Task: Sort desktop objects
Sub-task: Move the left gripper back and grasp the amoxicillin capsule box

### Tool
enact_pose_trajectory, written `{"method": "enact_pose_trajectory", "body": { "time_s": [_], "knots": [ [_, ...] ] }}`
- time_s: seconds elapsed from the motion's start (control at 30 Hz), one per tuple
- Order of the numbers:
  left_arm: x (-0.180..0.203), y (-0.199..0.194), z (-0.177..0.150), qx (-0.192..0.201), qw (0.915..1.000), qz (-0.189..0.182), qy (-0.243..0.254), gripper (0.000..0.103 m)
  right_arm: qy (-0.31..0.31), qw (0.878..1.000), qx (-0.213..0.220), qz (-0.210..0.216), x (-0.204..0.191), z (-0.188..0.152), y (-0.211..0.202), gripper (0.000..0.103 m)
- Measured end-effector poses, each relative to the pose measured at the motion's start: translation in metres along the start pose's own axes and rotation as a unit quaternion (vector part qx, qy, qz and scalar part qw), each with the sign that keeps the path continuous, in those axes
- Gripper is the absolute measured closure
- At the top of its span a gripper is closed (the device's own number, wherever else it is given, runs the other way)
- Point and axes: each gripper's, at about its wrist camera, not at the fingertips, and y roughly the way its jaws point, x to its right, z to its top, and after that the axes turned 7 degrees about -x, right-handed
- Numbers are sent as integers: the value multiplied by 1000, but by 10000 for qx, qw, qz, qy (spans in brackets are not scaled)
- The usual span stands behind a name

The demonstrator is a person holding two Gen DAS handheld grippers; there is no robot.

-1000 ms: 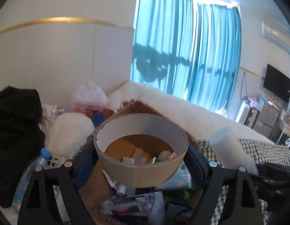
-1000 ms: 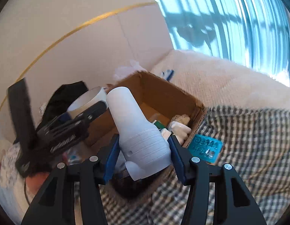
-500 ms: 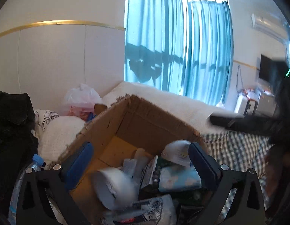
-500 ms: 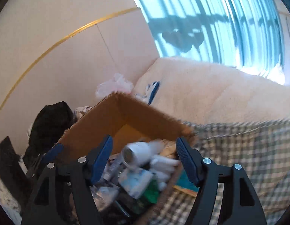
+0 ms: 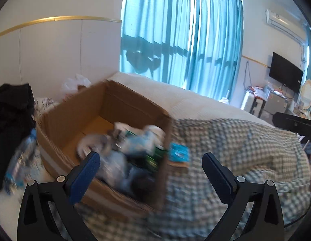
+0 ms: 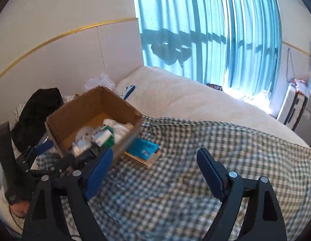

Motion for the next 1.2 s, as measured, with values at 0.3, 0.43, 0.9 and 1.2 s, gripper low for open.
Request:
{"method": "enact_pose_trajectory", "body": {
  "time_s": [0.3,0.43,0.9,1.2],
  "knots": [
    [65,21,-44,-466,9917,283,-1166,0,-578,9969,296,-454,33,-32,-15,15],
    [101,66,-44,-894,9894,191,-1128,0,-206,9972,455,-564,62,-43,-10,15],
    [88,239,-21,-1126,9492,2006,-2145,0,-240,9996,-114,-130,84,-64,34,14],
    [88,286,-1,-1298,9336,2467,-2253,0,96,9996,-231,-136,96,-64,40,14]
  ]
}}
